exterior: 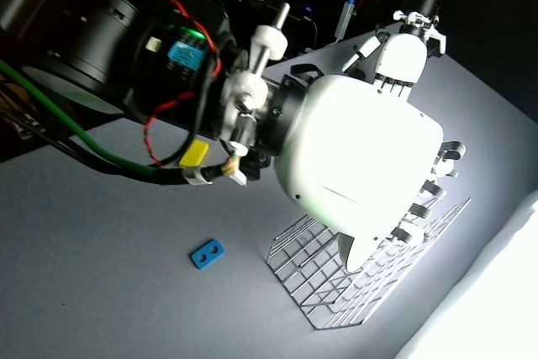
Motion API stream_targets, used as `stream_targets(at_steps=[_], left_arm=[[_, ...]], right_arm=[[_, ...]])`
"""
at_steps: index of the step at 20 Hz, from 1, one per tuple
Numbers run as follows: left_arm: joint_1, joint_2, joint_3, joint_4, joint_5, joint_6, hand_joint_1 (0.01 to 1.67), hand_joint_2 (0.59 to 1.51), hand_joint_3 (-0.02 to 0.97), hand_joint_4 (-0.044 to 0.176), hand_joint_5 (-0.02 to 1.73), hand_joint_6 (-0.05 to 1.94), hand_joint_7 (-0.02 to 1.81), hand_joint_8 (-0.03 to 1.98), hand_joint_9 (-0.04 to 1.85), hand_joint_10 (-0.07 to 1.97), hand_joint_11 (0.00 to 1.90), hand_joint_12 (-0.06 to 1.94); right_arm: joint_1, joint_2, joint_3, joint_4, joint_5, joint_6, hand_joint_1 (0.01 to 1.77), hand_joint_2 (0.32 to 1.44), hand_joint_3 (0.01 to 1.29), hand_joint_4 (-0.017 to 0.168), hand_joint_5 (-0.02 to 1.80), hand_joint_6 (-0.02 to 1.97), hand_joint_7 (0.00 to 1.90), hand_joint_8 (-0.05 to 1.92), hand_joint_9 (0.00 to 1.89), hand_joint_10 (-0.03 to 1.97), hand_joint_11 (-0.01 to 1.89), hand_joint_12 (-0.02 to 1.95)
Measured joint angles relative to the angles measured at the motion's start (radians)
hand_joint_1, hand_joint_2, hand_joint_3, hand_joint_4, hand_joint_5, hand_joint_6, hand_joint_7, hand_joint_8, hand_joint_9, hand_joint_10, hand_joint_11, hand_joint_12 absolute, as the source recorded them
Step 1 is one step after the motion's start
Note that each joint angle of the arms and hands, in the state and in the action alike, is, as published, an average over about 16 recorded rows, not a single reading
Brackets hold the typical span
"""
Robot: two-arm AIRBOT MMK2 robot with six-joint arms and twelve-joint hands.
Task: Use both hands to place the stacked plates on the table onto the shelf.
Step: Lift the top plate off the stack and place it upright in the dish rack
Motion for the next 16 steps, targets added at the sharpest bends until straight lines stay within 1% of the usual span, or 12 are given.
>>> stream_targets(at_steps=[8, 16], left_arm=[[0.001, 0.011, -0.007, 0.001, 0.025, -0.001, 0.02, 1.115, 0.017, -0.01, 0.0, -0.04, 0.03, 0.0, -0.02, -0.05, 0.02, 0.01], [0.001, 0.012, -0.01, 0.002, 0.028, -0.001, 0.02, 1.112, 0.018, -0.01, 0.0, -0.04, 0.03, 0.0, -0.02, -0.05, 0.02, 0.01]], right_arm=[[-0.044, -0.038, 0.065, 0.018, -0.005, 0.001, 1.2, 1.08, 0.01, -0.005, 0.84, 1.02, 0.99, 1.04, 1.04, 0.5, 0.67, 1.25], [-0.09, -0.061, 0.111, 0.02, -0.002, 0.0, 1.2, 1.08, 0.01, -0.005, 0.84, 1.0, 1.01, 0.99, 1.06, 0.48, 0.69, 1.23]])
